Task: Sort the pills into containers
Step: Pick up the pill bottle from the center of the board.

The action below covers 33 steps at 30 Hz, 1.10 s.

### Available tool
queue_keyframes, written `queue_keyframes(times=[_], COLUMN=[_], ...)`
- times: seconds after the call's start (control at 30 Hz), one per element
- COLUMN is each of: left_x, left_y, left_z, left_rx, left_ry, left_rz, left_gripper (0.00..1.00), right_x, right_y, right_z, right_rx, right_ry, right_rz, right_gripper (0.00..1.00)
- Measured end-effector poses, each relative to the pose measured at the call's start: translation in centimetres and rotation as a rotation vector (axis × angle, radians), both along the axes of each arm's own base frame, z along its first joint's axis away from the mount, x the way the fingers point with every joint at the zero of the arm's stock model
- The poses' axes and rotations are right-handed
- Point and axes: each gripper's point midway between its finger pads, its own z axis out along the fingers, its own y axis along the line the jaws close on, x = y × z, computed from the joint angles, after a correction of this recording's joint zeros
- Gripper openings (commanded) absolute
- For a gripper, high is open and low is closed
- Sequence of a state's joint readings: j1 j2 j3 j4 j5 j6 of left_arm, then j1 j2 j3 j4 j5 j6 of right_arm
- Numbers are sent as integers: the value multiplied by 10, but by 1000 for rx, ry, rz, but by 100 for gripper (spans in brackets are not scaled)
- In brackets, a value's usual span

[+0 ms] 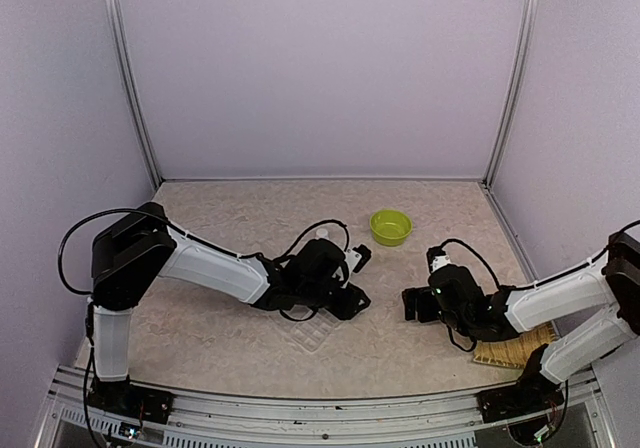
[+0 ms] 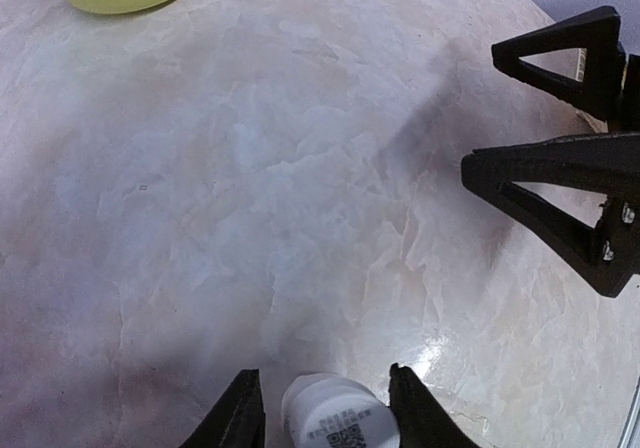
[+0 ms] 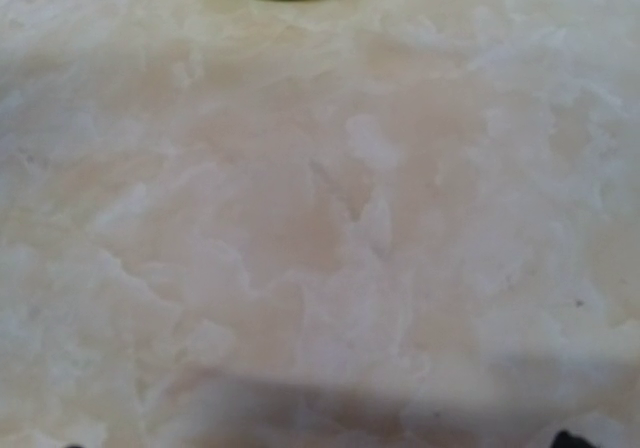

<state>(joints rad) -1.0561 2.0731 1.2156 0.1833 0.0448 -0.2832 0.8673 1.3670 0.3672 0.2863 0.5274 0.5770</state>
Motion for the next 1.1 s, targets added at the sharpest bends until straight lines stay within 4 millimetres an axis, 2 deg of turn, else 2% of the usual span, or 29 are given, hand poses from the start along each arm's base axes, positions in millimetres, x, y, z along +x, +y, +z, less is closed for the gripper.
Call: queue_keyframes(times=[0.1, 0.3, 0.53, 0.73, 0.93, 1.1], left_x=[0, 1, -1, -12, -25, -36], left_y=[-1, -3, -3, 3, 5, 4], left_z=[1, 4, 4, 7, 27, 53], left_rx=[-3, -13, -20, -50, -122, -204], left_ry=[-3, -8, -7, -3, -18, -46], left_rz=[-2, -4, -11, -49, -105, -162], left_gripper=[27, 21, 20, 20, 20, 20], right_x=[0, 0, -1, -3, -11, -22], right_y=[0, -2, 0, 10, 26, 39], right_z=[-3, -6, -7, -5, 10, 27], right_rx=[-8, -15, -11, 15, 104, 182], right_ry=[7, 15, 19, 24, -15, -68], right_rz=[1, -1, 7, 59, 174, 288], right_gripper=[100, 100, 100, 100, 100, 100])
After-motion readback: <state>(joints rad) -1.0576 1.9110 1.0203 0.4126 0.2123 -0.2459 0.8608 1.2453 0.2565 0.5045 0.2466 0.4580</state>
